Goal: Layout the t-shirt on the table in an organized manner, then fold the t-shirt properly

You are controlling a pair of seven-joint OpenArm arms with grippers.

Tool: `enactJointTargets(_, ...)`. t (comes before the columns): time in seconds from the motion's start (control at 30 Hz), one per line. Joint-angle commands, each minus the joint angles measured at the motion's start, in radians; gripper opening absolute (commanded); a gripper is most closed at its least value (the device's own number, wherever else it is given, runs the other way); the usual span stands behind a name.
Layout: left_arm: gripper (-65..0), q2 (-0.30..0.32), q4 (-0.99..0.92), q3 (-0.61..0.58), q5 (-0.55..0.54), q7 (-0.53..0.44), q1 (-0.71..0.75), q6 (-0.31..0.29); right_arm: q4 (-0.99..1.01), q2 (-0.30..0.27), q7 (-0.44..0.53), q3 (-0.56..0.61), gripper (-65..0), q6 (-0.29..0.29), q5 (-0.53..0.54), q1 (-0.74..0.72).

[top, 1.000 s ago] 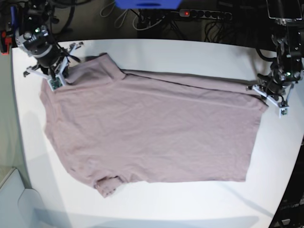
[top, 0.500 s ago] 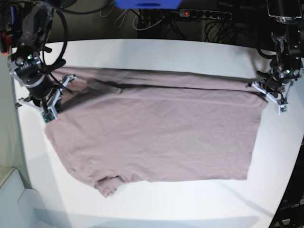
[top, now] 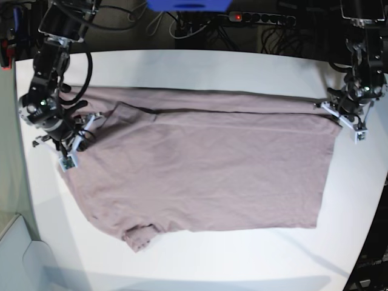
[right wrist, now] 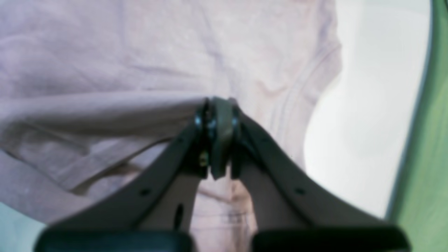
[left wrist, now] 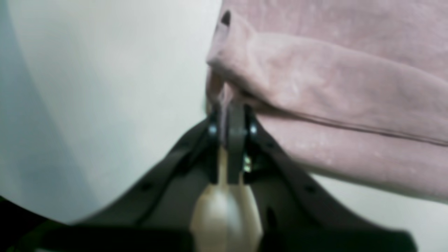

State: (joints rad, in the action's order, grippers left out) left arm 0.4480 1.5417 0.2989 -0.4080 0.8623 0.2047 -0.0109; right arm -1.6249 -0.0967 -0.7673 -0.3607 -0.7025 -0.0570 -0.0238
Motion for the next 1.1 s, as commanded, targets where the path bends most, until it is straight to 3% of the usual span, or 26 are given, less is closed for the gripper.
enactJointTargets(0.0,-64.8,0.016,0.015,0.01,0.004,-0.015,-0.007,0.006,-0.018,-0.01,0.019,-0.002,-65.0,0.004,0.006,-0.015)
enactJointTargets(0.07,-64.8,0.016,0.015,0.01,0.004,-0.015,-0.007,0.006,-0.018,-0.01,0.019,-0.002,-62.4,0.004,-0.034,-0.014)
enactJointTargets(0.17,-64.8,0.016,0.015,0.01,0.002,-0.015,-0.007,0.006,-0.018,-0.002,0.019,-0.002,-51.8,0.004,-0.128,-0.014)
enactJointTargets(0.33,-64.8,0.007,0.015,0.01,0.004,-0.015,-0.007,0.006,-0.048,-0.008,0.019,-0.018,-37.7,0.004,-0.151,-0.006)
enactJointTargets(0.77,-64.8,-0.01,0.015,0.009,0.005,-0.015,-0.009,0.006,-0.188,-0.004,0.019,-0.065,-36.3,0.004,-0.154,0.239)
enactJointTargets(1.07,-64.8,-0.01,0.015,0.01,0.005,-0.015,-0.009,0.006,-0.179,-0.008,0.019,-0.067,-36.3,0.004,-0.152,0.298)
